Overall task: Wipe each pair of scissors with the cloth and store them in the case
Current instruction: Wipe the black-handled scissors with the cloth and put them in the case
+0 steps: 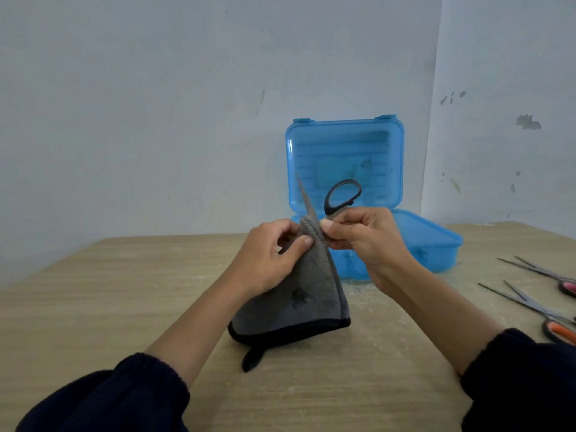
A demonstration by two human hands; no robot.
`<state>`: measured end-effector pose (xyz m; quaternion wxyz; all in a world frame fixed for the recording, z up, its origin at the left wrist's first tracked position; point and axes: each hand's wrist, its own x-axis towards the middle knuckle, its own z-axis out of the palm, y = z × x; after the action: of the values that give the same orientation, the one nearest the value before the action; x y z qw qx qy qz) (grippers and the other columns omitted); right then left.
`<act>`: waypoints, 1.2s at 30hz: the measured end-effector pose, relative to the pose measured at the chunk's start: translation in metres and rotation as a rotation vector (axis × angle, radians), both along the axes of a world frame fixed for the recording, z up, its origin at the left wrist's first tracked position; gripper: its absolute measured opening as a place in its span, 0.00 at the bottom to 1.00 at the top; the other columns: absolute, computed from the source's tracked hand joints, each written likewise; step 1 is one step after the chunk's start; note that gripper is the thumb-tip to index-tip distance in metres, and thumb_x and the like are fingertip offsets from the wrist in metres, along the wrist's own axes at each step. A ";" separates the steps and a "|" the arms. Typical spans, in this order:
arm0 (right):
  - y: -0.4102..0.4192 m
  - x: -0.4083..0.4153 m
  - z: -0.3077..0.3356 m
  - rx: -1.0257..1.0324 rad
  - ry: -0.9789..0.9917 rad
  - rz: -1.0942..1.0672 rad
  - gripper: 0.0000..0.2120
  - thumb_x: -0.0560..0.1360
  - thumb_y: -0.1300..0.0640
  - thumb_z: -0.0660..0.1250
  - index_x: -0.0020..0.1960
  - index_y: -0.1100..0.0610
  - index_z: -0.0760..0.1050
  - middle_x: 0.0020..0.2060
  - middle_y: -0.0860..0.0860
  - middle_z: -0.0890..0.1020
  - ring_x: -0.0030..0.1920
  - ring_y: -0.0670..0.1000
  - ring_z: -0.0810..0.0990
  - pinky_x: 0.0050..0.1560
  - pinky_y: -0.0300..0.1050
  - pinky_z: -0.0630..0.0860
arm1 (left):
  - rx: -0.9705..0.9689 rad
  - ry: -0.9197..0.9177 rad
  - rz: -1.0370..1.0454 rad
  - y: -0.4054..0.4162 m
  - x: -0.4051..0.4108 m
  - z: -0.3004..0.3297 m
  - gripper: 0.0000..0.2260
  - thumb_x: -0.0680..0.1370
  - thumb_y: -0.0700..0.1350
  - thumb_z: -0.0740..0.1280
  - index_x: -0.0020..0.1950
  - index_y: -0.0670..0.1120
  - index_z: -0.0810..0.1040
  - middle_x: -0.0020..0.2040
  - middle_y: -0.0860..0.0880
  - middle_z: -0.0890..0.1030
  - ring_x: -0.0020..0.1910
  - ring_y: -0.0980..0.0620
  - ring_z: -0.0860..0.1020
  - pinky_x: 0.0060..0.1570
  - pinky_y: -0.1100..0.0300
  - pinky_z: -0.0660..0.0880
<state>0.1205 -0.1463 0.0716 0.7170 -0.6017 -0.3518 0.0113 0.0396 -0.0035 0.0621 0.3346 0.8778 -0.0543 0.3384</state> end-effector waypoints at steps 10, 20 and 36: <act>0.002 -0.003 -0.002 -0.027 -0.036 0.008 0.05 0.70 0.65 0.71 0.35 0.65 0.79 0.29 0.55 0.80 0.30 0.46 0.79 0.34 0.35 0.77 | -0.101 -0.063 0.011 -0.003 0.002 -0.004 0.01 0.73 0.45 0.69 0.42 0.51 0.79 0.36 0.57 0.80 0.35 0.65 0.76 0.35 0.75 0.68; -0.006 0.009 0.005 0.072 0.134 -0.059 0.10 0.71 0.63 0.70 0.31 0.61 0.77 0.26 0.54 0.78 0.27 0.45 0.78 0.31 0.34 0.76 | -0.003 0.000 0.048 0.009 0.003 -0.008 0.05 0.75 0.48 0.66 0.44 0.48 0.80 0.36 0.56 0.80 0.35 0.63 0.75 0.40 0.67 0.71; -0.020 0.011 0.013 -0.680 -0.625 -0.314 0.08 0.71 0.54 0.68 0.33 0.50 0.77 0.29 0.49 0.81 0.35 0.50 0.79 0.39 0.42 0.72 | -0.142 -0.224 0.258 0.016 -0.008 0.005 0.02 0.72 0.47 0.69 0.44 0.54 0.80 0.40 0.61 0.81 0.41 0.64 0.78 0.45 0.60 0.74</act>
<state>0.1312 -0.1659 0.0844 0.3330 -0.8222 -0.4316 -0.1639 0.0319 0.0124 0.0672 0.3415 0.8085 0.0460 0.4770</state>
